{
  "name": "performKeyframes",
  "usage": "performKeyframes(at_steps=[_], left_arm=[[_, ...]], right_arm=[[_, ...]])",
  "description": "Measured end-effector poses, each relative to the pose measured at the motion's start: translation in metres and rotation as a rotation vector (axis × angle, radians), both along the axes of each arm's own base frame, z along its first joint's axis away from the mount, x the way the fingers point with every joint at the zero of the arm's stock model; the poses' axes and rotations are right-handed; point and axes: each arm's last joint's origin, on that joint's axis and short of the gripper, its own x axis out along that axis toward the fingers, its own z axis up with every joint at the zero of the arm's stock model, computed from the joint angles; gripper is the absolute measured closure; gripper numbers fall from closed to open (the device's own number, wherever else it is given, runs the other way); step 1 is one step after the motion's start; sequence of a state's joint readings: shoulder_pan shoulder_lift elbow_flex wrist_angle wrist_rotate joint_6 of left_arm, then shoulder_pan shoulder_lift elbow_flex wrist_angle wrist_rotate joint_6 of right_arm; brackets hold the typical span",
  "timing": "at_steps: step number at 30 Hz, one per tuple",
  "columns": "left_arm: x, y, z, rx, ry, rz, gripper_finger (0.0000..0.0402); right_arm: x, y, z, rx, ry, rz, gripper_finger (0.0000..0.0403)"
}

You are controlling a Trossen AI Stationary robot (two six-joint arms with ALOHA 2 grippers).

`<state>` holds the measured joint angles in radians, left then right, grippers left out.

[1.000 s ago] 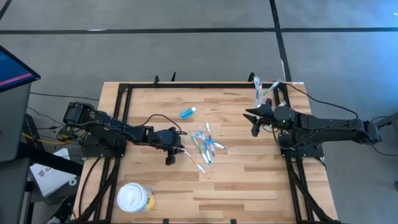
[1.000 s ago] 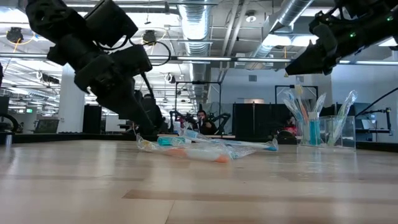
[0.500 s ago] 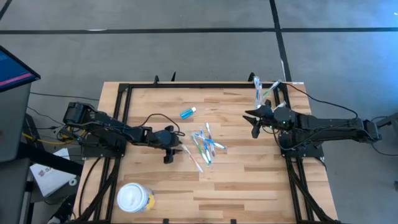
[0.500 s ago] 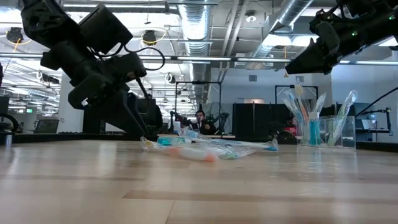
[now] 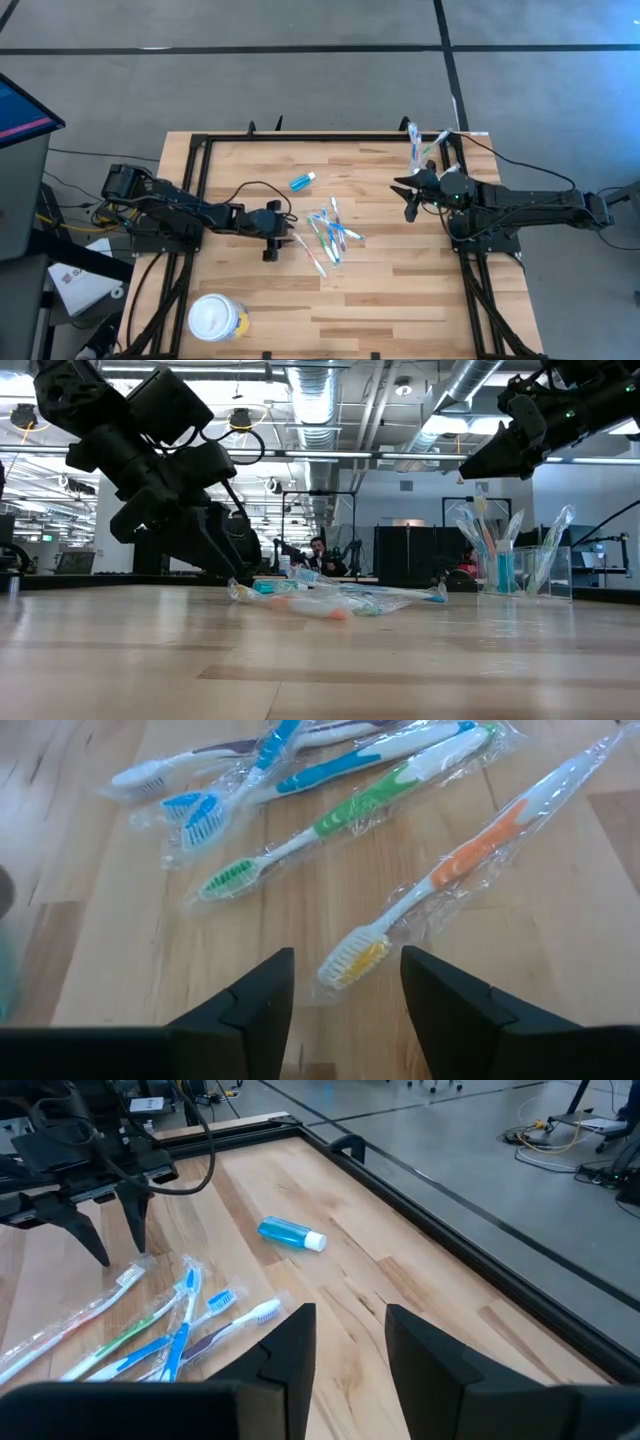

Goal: Pick & Place toothbrushing station
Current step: Put the orange toothbrush into the transparent organizer

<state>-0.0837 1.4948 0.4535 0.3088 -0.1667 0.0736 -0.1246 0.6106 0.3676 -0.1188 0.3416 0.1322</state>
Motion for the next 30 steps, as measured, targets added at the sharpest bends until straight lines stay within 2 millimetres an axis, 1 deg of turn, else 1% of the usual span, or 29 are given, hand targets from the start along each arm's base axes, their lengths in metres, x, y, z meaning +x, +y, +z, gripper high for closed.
performKeyframes(at_steps=[7,9,17,23,30], left_arm=[[-0.012,0.001,-0.011,0.010,0.043,0.009,0.0222],[-0.014,0.001,-0.013,0.009,0.033,0.009,0.0222],[-0.011,0.002,-0.010,0.026,-0.010,0.012,0.0222],[-0.011,0.002,-0.010,0.018,-0.010,0.010,0.0236],[-0.008,0.000,-0.022,-0.006,0.018,-0.014,0.0256]], right_arm=[[0.000,0.000,0.000,0.000,0.000,0.000,0.0290],[0.000,0.000,0.000,0.000,0.000,0.000,0.0290],[0.000,0.000,0.000,0.000,0.000,0.000,0.0290],[0.000,0.000,0.000,0.000,0.000,0.000,0.0290],[0.000,0.000,0.000,0.000,0.000,0.000,0.0290]])
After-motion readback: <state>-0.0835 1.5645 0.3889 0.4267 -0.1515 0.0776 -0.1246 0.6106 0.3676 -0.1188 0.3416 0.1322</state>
